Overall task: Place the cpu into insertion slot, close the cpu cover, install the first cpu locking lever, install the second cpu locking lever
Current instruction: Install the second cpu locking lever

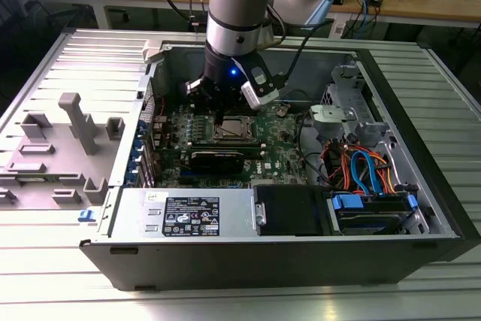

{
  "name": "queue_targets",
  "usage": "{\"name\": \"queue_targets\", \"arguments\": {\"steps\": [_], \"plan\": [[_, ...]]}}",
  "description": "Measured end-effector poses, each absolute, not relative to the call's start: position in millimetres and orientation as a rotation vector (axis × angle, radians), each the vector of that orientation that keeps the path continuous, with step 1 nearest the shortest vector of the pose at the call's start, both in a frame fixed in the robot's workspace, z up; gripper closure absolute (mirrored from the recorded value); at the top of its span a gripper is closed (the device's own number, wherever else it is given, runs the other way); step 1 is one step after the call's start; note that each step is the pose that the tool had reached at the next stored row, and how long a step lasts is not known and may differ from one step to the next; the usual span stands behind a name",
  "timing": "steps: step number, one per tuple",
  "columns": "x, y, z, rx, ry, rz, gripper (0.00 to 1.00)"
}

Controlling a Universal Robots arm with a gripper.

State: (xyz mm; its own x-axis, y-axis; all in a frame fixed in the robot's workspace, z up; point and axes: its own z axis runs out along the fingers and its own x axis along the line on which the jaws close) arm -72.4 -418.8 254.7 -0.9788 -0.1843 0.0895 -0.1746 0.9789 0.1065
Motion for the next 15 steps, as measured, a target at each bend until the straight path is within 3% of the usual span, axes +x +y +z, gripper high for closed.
{"name": "queue_targets", "arguments": {"steps": [15], "plan": [[-52, -427, 250, 0.246, -2.951, -0.158, 0.89]]}}
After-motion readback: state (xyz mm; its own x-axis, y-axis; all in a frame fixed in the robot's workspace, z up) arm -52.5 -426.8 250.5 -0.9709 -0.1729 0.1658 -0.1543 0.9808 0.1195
